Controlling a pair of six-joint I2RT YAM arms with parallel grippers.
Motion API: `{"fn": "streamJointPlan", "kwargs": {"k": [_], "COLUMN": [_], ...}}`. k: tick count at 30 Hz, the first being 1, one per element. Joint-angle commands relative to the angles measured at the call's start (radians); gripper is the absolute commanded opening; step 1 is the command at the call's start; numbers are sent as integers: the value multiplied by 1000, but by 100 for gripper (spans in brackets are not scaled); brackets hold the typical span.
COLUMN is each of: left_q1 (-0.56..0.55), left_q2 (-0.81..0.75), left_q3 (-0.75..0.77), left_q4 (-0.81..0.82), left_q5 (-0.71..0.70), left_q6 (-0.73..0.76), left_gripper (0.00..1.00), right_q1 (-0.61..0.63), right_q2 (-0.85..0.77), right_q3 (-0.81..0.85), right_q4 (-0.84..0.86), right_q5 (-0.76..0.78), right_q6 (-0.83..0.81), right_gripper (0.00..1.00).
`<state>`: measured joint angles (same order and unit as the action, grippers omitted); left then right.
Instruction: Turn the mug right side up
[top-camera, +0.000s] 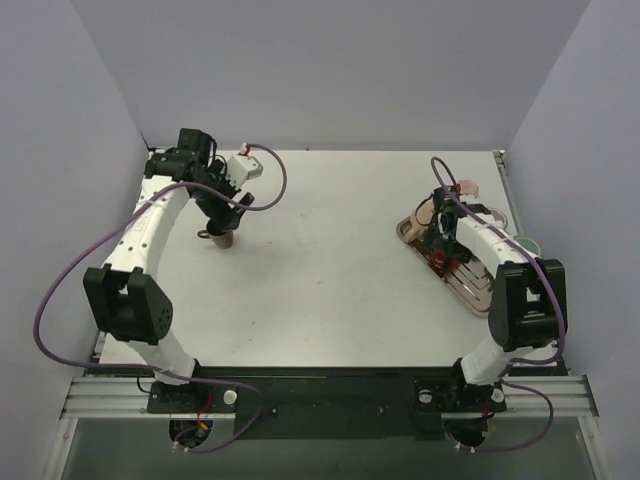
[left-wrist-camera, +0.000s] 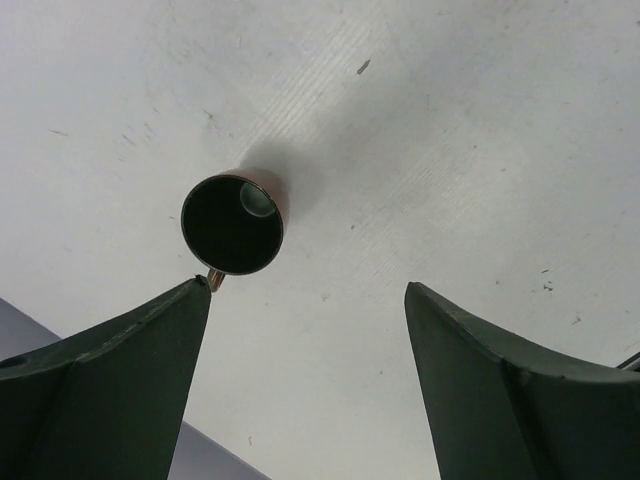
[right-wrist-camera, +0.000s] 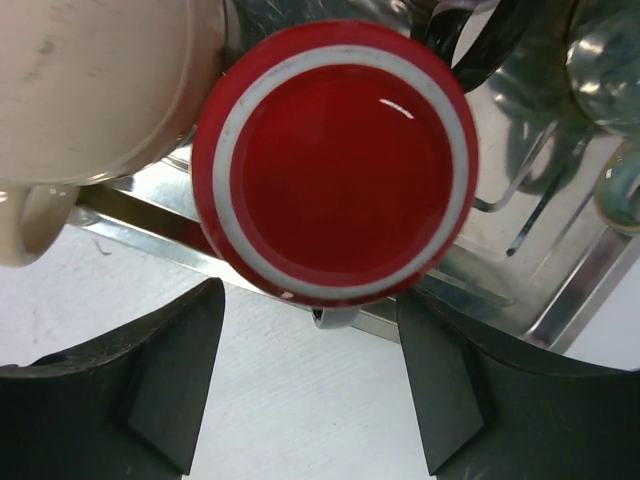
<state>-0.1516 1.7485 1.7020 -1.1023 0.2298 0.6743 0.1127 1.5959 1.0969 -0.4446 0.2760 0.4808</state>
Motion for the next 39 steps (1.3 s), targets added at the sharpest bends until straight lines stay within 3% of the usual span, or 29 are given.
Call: {"fn": "streamJointPlan", "kwargs": {"k": [1, 7, 11, 12, 13, 20, 26, 30, 35, 36, 37, 38, 39], "left_q1": [-5, -16, -22, -23, -28, -52, -78, -80, -78, -78, -78, -80, -82], "left_q2": [-137, -221, -250, -251, -254, -293, -328, -379, -419, -417, -423, -426, -434], "left_q3": [-27, -36, -42, -44, -41, -36, -48, -87, -139, -149, -197, -231, -323], "left_q4": [16, 25, 25, 19, 13, -73, -38, 96, 399, 447, 604, 709, 1000], "left_q5": [117, 147, 160, 163, 164, 336, 511, 672, 888, 920, 974, 1006, 1031], "left_q6": [2, 10, 11, 11, 8, -4, -119, -303, -750, -915, -1031, -1255, -1415], "left_gripper": [91, 92, 93, 93, 93, 94, 95, 96, 97, 97, 97, 97, 97], "right_q1": [5, -4, -4, -4, -4, 47, 145, 263, 555, 579, 617, 628, 646], "right_q2": [53, 125, 122, 107, 96, -196, -448, -568, -568, -568, -567, -567, -561], "right_q3": [-28, -22, -45, -51, -66, -161, -115, -39, 156, 182, 188, 195, 198], "right_q4": [49, 92, 115, 116, 122, 126, 20, 10, 30, 90, 121, 194, 225], "right_q5": [32, 37, 34, 38, 40, 66, 137, 71, -12, -32, -82, -104, -142], "right_q6": [68, 96, 97, 93, 94, 39, -36, -82, -131, -128, -99, -78, -30], "right_gripper": [63, 49, 21, 3, 0, 0, 0, 0, 0, 0, 0, 0, 0]}}
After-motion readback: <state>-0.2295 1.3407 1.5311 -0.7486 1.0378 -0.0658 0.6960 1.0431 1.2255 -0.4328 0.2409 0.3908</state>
